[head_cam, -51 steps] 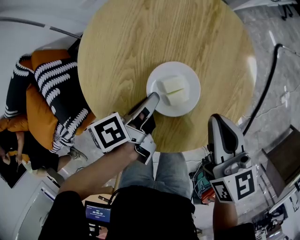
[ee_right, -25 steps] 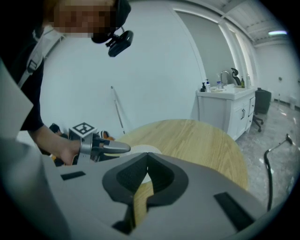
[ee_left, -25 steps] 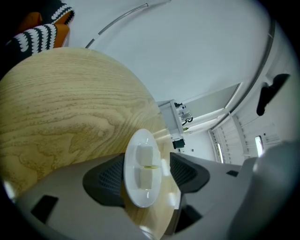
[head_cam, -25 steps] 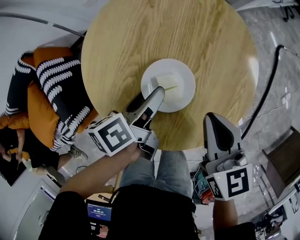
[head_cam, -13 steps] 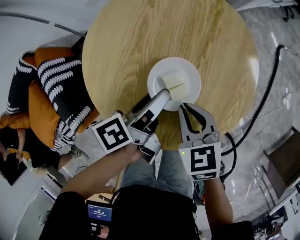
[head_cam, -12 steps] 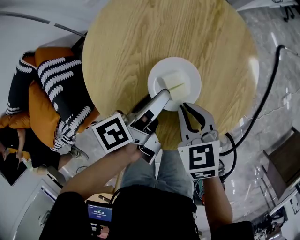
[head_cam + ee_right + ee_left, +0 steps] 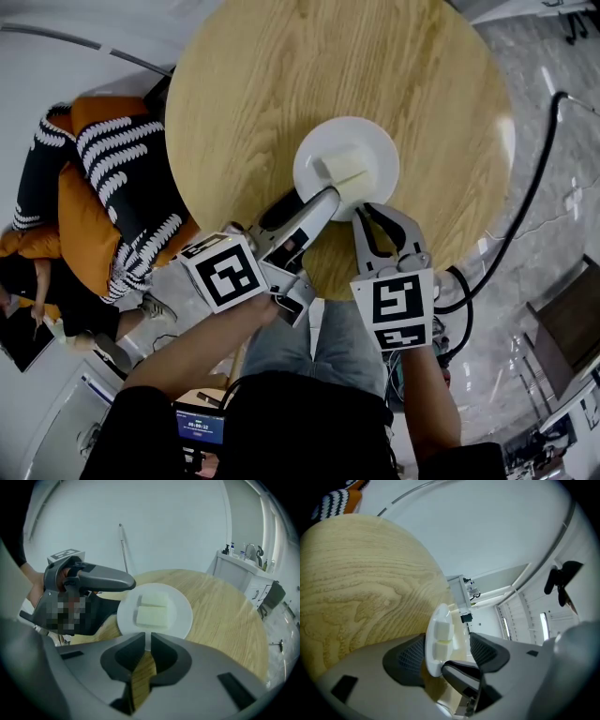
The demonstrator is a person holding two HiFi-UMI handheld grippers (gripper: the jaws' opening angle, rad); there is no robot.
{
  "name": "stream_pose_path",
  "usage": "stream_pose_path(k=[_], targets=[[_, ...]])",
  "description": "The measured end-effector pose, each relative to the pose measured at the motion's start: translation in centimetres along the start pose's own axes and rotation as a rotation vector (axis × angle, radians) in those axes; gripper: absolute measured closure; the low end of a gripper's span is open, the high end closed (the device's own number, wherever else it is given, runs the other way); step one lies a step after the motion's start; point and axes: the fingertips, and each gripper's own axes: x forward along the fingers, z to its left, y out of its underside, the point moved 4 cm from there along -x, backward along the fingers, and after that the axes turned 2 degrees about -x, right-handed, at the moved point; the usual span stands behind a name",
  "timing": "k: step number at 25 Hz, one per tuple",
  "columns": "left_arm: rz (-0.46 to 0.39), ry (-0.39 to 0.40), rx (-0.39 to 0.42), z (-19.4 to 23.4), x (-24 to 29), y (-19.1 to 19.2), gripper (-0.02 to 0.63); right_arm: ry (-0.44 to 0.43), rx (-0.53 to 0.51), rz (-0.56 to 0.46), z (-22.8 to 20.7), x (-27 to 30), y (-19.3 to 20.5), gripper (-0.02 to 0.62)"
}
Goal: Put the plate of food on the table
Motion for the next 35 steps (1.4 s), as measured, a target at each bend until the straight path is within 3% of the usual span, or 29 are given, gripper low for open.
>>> stream_pose_path(k=[4,13,27,30,35], targets=[[-0.001,0.009,0.035,0.3,0.1,0.0,0.318,0.006,0.006,-0.005,-0.3,0.5,0.4,0.554],[-0.038,-0.049,0.086,0.4,-1.9,-1.4,0.319,0.018,0.005,-0.022,0.0,-0.5,-0.5,0.554],[-0.04,-0.063,0.243,-0.1,-3.1,-2.6,0.324,0.044,0.027,-0.07,0.2,-0.7,-1.0,0.554],[-0.037,-0.074,0.279,-0.6,-3.3,-2.7,0.377,0.053,0.03,-0.092,0.0,-1.3,-1.3,0.554],[-0.034,-0.061,0.358,-1.5,-3.6,-2.9,0.559,0.064,0.034,-0.128,-0.2,-1.9,-1.7,0.554]])
